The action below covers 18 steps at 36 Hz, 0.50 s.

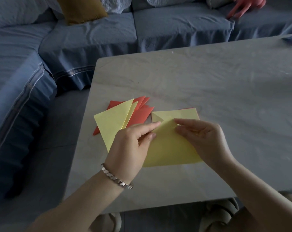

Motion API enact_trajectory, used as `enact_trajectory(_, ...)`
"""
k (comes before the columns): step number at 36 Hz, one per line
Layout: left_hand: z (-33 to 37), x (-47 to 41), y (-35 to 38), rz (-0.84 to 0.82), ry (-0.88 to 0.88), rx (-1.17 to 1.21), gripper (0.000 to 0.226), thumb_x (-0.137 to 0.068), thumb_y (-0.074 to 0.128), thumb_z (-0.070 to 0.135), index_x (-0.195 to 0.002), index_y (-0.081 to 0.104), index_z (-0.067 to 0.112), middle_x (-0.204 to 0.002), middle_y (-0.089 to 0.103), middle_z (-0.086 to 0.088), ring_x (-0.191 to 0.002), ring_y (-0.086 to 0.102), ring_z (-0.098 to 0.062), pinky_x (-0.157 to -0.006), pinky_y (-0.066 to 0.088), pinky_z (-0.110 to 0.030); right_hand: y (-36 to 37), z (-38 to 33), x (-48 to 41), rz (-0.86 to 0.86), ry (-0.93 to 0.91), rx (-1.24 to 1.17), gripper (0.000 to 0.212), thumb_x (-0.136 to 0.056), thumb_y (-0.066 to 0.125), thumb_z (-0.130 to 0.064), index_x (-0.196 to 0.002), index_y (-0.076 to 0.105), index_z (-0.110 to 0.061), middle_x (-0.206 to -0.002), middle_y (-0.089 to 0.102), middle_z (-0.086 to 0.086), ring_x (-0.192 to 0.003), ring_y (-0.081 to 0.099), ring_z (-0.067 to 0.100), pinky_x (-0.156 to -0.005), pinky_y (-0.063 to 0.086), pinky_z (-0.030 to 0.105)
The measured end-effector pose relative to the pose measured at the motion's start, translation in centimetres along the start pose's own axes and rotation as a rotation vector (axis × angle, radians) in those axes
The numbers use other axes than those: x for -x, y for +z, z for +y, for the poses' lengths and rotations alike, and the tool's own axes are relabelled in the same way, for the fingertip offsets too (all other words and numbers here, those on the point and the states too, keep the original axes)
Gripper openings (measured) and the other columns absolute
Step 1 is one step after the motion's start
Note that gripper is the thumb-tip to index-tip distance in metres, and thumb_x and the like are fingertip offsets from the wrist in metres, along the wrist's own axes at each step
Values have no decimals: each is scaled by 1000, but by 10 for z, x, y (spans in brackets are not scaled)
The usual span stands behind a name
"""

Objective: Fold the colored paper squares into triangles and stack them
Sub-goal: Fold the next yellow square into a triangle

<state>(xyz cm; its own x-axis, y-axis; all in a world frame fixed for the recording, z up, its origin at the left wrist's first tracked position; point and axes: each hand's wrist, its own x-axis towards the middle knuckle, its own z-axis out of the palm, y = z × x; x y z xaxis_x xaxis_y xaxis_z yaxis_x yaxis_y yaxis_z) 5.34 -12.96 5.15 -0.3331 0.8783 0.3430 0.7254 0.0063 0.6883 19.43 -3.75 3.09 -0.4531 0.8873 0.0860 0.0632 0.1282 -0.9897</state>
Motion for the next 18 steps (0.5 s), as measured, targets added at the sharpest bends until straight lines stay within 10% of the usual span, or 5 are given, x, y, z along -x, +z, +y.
enact_trajectory(18, 3, 3, -1, -30, 18, 16, 32, -80, 55, 14, -110, 67, 13, -87, 68, 4, -90, 57, -9, -72, 45, -9, -2, 1, 0, -4, -16, -46, 30, -76, 70, -3, -71, 69, -32, -65, 68, -23, -63, 60, -8, -63, 45, 6)
